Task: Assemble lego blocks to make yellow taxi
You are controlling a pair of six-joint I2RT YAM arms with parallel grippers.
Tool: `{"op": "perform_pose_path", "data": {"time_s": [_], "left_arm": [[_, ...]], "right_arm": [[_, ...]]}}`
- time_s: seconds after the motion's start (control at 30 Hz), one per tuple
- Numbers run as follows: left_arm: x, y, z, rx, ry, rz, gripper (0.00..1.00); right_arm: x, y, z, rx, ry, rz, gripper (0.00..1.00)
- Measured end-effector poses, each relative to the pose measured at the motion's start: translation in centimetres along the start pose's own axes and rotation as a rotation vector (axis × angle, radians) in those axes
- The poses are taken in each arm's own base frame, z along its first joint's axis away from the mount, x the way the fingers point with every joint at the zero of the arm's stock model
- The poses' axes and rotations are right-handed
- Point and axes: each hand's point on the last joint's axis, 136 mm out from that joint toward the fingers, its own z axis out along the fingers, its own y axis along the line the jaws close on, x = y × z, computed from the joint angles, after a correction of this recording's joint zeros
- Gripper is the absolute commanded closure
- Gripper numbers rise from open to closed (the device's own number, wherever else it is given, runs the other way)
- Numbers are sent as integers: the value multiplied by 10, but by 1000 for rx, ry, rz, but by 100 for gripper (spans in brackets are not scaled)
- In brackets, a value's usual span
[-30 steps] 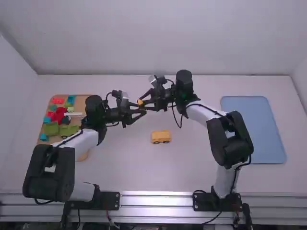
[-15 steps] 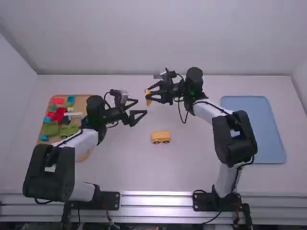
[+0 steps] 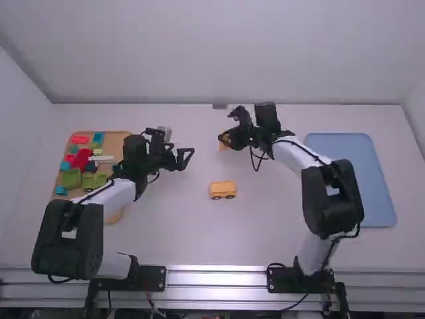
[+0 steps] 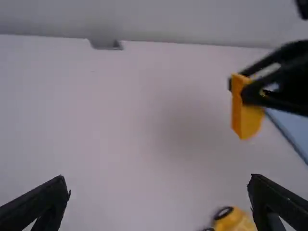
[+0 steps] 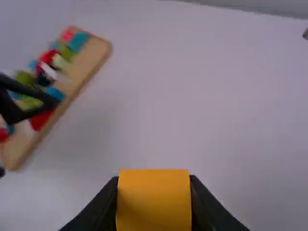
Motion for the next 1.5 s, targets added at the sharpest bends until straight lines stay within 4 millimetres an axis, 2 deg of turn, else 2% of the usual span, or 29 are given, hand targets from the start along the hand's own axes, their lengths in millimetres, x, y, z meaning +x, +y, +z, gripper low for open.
{"op": "perform_pose_path", "data": {"time_s": [0.1,0.17,0.27,0.37,0.47,0.5,0.6,0.67,0.77,0.8,0.9,0.93,1.1,1.27,1.37,1.5], "left_arm": [[11,11,-2,-67,73,-2,1],[11,13,-6,-101,99,2,1],[-8,17,-28,-210,110,29,1],[-47,12,-68,-336,41,79,1],[-75,3,-106,-427,-54,115,1],[-87,-3,-130,-476,-112,131,1],[-101,-15,-169,-539,-220,157,1],[-99,-22,-194,-570,-277,171,1],[-85,-26,-217,-610,-332,181,1],[-84,-26,-219,-614,-336,181,1],[-63,-17,-238,-690,-378,170,1],[-60,-15,-239,-700,-382,165,1],[-43,-6,-252,-765,-429,134,1],[-42,-5,-261,-788,-466,126,1],[-42,-4,-261,-792,-465,125,1],[-41,-4,-261,-793,-459,124,1]], "right_arm": [[2,22,-9,84,60,-139,80],[2,31,-11,103,77,-198,81],[7,43,-7,121,131,-280,82],[17,60,-3,109,208,-355,82],[14,76,0,86,246,-431,82],[12,87,3,66,270,-483,82],[14,108,10,27,328,-566,82],[17,120,21,0,375,-622,82],[31,130,40,-38,462,-681,82],[32,131,41,-40,467,-682,82],[65,130,62,-65,631,-733,81],[68,130,63,-65,646,-735,81],[109,125,81,-24,851,-817,83],[140,131,97,-39,946,-905,83],[149,129,103,-48,967,-916,83],[152,124,105,-60,968,-907,82]]}}
